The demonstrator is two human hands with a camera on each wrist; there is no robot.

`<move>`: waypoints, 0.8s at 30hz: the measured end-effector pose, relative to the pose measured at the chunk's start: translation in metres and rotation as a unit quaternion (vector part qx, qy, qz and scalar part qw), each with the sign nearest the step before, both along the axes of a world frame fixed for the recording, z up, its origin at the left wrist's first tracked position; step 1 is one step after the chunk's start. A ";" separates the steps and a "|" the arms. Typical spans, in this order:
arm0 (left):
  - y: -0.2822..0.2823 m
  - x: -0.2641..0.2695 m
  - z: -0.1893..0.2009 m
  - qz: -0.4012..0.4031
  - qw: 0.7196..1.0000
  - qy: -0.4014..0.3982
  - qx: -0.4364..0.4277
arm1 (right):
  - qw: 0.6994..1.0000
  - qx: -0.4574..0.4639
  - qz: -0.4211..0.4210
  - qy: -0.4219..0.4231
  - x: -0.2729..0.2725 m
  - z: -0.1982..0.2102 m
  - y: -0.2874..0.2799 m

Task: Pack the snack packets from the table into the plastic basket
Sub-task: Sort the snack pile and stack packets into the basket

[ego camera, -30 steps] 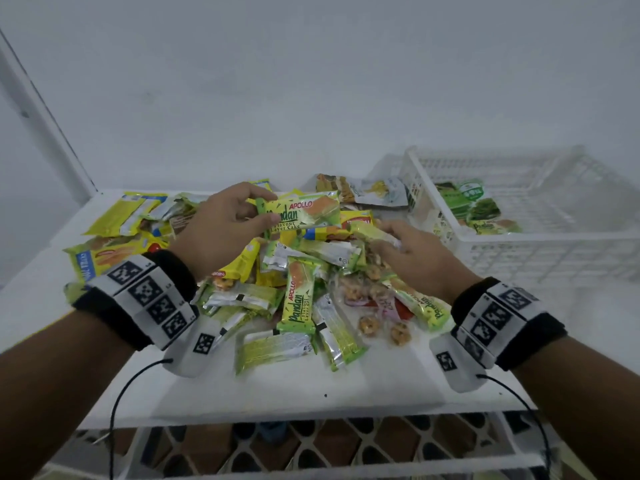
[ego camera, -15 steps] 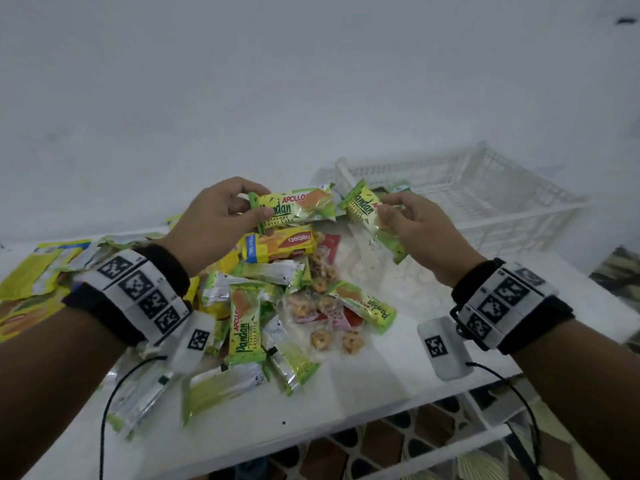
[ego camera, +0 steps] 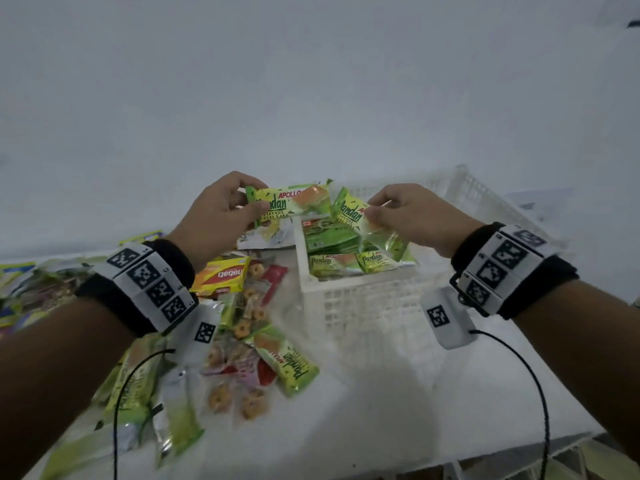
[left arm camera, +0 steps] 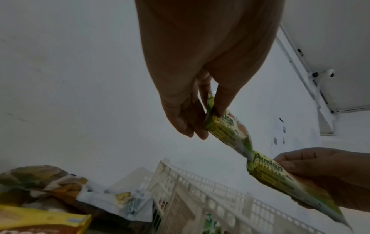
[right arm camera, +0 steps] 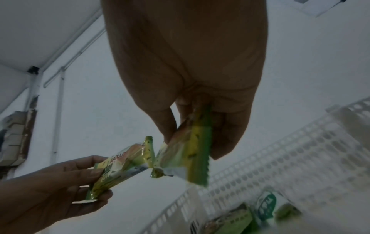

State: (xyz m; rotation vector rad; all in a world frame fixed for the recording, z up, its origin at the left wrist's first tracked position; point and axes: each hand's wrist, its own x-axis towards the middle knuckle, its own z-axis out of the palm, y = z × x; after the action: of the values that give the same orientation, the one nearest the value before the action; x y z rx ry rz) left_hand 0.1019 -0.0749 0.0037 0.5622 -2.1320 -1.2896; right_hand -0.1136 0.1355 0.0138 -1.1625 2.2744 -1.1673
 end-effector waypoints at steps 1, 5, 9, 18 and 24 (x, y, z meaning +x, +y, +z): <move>0.002 -0.008 0.001 0.010 1.000 0.006 0.008 | 1.000 0.019 0.010 0.009 -0.010 0.004 0.002; 0.010 -0.033 0.006 0.051 0.998 0.030 0.029 | 0.995 0.070 0.048 0.057 -0.045 0.019 0.000; 0.014 -0.047 0.012 0.068 0.996 0.028 0.042 | 0.979 0.126 0.110 0.115 -0.063 0.025 -0.014; -0.010 -0.068 0.015 0.079 0.996 0.032 0.034 | 0.924 0.247 0.201 0.213 -0.079 0.025 -0.063; -0.030 -0.085 0.008 0.075 0.997 0.026 0.020 | 0.900 0.300 0.234 0.214 -0.090 0.012 -0.094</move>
State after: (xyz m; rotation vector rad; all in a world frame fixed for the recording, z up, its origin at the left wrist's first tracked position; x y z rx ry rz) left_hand 0.0169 -0.1047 0.0118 0.6851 -1.9859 -1.2527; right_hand -0.2035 0.0418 0.0253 -1.6581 2.1882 -0.0102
